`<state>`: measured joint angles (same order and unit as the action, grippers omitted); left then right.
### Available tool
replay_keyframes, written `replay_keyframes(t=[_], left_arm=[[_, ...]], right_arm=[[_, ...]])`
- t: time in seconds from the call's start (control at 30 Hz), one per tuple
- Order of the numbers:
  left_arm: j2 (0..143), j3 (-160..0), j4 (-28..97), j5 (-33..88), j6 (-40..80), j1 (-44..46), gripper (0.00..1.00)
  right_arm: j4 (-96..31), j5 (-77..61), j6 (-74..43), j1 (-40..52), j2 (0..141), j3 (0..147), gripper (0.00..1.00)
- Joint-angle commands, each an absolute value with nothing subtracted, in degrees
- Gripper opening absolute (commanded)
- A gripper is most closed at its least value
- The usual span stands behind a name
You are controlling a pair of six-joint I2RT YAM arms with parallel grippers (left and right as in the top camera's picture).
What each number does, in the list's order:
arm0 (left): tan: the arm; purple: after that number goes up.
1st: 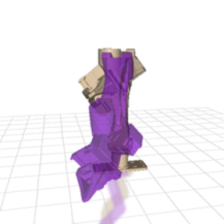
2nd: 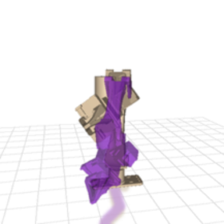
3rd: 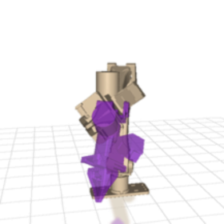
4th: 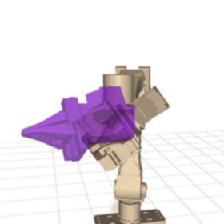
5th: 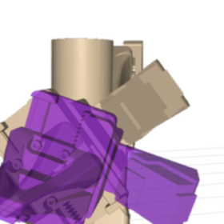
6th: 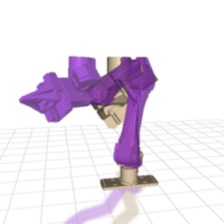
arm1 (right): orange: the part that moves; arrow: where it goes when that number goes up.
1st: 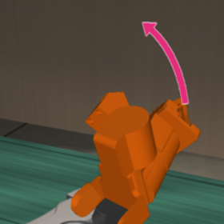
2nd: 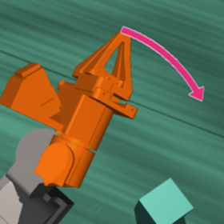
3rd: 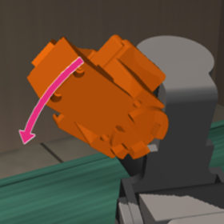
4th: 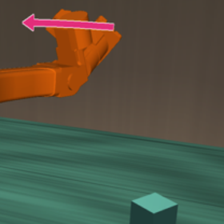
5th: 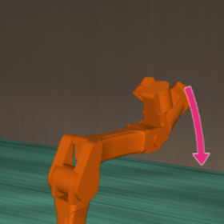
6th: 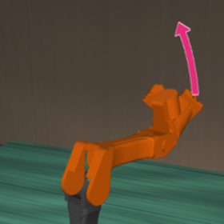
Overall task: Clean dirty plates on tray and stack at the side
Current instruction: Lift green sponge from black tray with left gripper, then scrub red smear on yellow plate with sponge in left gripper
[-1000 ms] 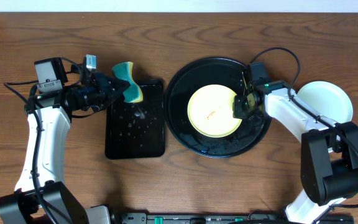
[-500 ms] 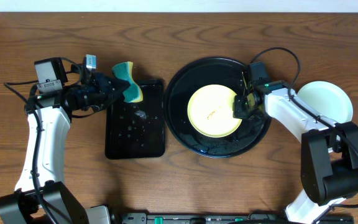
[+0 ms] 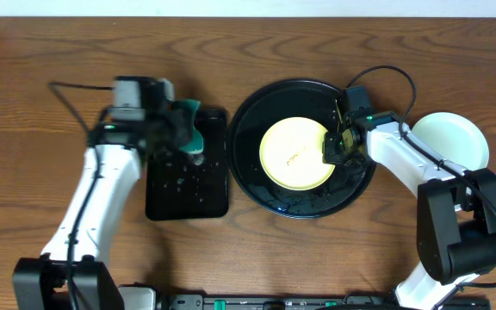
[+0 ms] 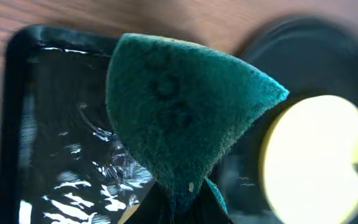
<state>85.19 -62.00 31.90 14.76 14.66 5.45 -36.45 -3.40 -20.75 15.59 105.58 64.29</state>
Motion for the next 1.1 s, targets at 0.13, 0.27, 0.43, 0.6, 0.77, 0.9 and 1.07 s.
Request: replay_keyframes(t=[0.13,0.27,0.43,0.6,0.77,0.9,1.07], left_arm=[[85.8,-63.3,33.2,-11.2,12.0,14.6,0.07],[85.8,-65.5,35.2,-11.2,11.6,15.5,0.07],[86.0,-72.0,40.7,-11.2,9.8,16.0,0.07],[87.2,-74.5,39.2,-1.5,8.3,16.8,0.07],[89.8,-74.4,32.1,19.2,11.2,16.9,0.07],[93.5,-74.3,27.0,28.1,18.9,18.7,0.07],[100.2,-74.3,21.7,28.1,23.5,24.6,0.07]], right_arm=[[-36.6,-3.5,-20.1,16.2,106.1,63.8,0.01],[-36.6,-3.5,-20.1,16.2,106.1,63.8,0.01],[-36.6,-3.5,-20.1,16.2,106.1,63.8,0.01],[-36.6,-3.5,-20.1,16.2,106.1,63.8,0.01],[-36.7,-3.5,-20.1,16.2,106.1,63.8,0.01],[-36.6,-3.5,-20.1,16.2,106.1,63.8,0.01],[-36.7,-3.5,-20.1,16.2,106.1,63.8,0.01]])
